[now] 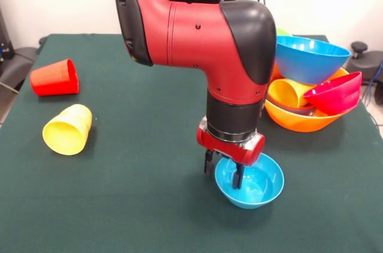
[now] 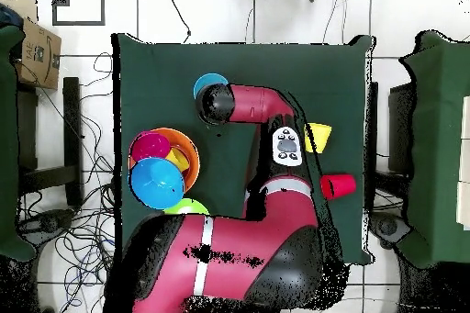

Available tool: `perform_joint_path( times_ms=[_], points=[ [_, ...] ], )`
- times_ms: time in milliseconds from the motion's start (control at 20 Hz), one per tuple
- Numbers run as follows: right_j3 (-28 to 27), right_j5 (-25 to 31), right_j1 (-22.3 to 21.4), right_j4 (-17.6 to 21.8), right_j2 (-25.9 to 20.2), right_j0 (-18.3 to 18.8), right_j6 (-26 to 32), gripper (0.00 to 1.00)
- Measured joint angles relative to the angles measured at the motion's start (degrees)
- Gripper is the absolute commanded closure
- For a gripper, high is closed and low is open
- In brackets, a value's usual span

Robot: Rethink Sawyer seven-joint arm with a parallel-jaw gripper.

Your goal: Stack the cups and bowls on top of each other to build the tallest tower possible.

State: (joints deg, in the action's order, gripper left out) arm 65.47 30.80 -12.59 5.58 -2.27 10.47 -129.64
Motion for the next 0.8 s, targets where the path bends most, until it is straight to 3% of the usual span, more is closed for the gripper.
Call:
perform_joint_path(
  times_ms=[150, 200, 800],
  points=[
    [0.01, -0.51, 0.02, 0.0, -0.06, 0.02, 0.0, 0.0],
    [-0.01, -1.05, 0.05, -0.02, -0.12, 0.01, 0.0, 1.0],
    [-0.07, -4.03, -0.81, -0.02, -0.03, -0.22, 0.0, 1.0]
  ],
)
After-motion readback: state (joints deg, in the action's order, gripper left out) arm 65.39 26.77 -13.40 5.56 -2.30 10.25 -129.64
